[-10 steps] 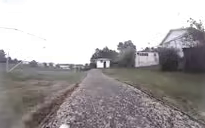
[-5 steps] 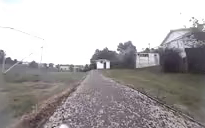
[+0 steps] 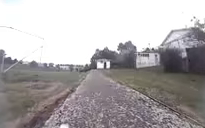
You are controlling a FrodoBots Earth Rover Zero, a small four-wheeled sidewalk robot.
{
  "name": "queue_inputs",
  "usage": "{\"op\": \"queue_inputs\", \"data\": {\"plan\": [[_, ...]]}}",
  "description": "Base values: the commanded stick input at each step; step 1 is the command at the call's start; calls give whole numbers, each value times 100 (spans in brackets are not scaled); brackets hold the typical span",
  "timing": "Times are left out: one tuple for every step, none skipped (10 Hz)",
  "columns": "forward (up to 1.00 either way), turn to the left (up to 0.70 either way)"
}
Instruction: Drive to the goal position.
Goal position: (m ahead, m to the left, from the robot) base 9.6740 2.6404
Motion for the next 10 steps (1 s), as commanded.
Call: {"op": "queue_inputs", "data": {"plan": [[7,0],[7,0],[7,0],[7,0],[7,0],[7,0],[7,0],[7,0],[7,0],[7,0]]}}
